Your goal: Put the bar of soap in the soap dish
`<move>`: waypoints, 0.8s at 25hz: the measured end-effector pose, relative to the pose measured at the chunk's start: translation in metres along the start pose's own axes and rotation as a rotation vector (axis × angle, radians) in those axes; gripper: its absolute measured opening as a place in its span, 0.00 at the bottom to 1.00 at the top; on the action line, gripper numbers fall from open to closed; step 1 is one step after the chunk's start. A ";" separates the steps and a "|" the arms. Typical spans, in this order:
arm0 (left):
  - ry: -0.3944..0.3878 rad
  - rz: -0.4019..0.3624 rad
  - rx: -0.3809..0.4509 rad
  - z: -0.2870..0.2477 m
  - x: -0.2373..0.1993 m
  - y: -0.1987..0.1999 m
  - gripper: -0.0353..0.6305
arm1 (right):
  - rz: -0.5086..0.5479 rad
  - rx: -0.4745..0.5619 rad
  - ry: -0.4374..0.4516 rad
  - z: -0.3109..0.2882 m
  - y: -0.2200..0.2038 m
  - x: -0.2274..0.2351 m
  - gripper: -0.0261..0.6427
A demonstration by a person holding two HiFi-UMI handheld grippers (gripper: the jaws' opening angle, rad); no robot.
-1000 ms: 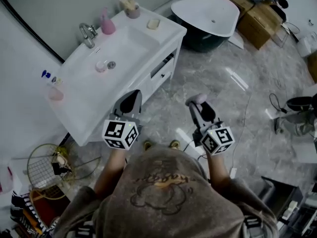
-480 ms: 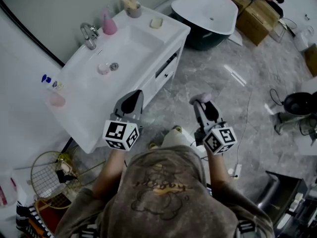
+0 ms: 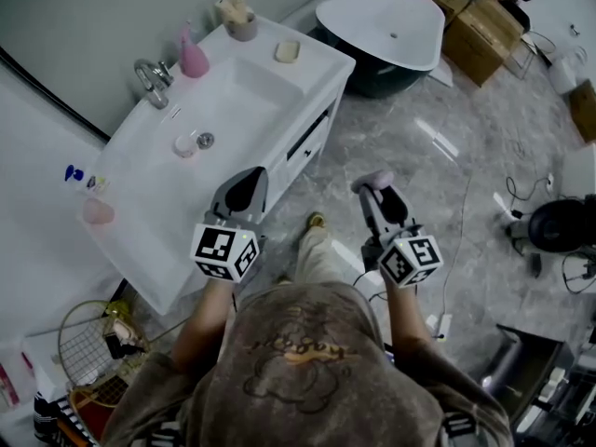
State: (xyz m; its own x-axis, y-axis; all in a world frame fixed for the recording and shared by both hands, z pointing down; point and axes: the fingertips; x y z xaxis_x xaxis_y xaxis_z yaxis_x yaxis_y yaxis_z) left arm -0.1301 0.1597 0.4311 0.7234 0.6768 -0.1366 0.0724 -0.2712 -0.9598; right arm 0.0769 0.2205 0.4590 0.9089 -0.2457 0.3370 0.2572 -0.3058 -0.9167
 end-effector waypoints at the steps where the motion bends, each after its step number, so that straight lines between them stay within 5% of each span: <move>1: 0.003 -0.004 -0.002 -0.009 -0.006 0.003 0.06 | -0.001 -0.006 0.004 -0.010 0.003 0.005 0.31; 20: 0.130 0.012 -0.003 -0.194 -0.083 0.085 0.06 | 0.019 -0.114 0.179 -0.197 0.092 0.110 0.31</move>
State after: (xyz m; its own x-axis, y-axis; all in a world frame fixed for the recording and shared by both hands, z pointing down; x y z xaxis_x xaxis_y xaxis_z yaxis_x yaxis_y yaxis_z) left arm -0.0511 -0.0520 0.4083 0.8074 0.5787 -0.1150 0.0651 -0.2810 -0.9575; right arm 0.1360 -0.0155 0.4544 0.8380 -0.4084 0.3620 0.1925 -0.3995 -0.8963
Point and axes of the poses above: the fingertips, and each gripper's own axes: z backward along the fingers, x to its right, y out of its top, and after that the axes turned 9 degrees about -x, right-handed
